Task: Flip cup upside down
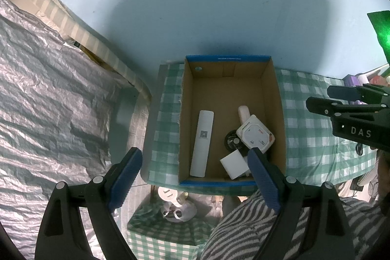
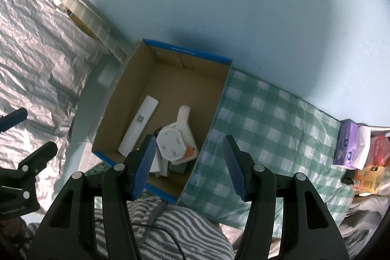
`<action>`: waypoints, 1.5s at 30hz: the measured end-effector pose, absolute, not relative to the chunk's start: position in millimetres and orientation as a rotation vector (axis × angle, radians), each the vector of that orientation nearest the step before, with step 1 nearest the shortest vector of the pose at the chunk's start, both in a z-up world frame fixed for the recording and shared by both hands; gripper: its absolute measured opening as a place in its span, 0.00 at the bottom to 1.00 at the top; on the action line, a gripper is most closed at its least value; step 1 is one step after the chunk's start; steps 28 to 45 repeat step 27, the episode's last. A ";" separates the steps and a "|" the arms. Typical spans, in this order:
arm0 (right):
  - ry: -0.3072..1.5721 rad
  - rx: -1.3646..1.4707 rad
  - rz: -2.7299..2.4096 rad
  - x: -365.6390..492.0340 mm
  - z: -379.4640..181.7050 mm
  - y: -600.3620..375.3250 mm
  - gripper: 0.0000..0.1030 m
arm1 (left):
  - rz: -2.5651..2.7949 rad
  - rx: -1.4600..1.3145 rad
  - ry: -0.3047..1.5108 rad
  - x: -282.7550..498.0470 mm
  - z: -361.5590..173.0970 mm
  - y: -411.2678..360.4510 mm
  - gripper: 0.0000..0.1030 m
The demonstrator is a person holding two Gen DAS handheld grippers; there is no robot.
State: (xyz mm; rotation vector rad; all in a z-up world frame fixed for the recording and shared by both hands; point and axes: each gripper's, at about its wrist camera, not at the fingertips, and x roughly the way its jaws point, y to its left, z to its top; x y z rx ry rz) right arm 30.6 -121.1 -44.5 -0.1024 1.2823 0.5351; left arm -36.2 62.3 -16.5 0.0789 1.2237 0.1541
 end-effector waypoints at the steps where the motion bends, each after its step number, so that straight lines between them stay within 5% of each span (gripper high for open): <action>1: 1.282 -0.102 0.534 30.6 -44.5 -121.0 0.56 | 0.154 0.079 1.223 -35.3 -16.2 62.2 0.87; 45: 1.282 -0.093 0.521 32.3 -44.6 -119.0 0.56 | 0.162 0.093 1.237 -34.5 -21.7 68.4 0.90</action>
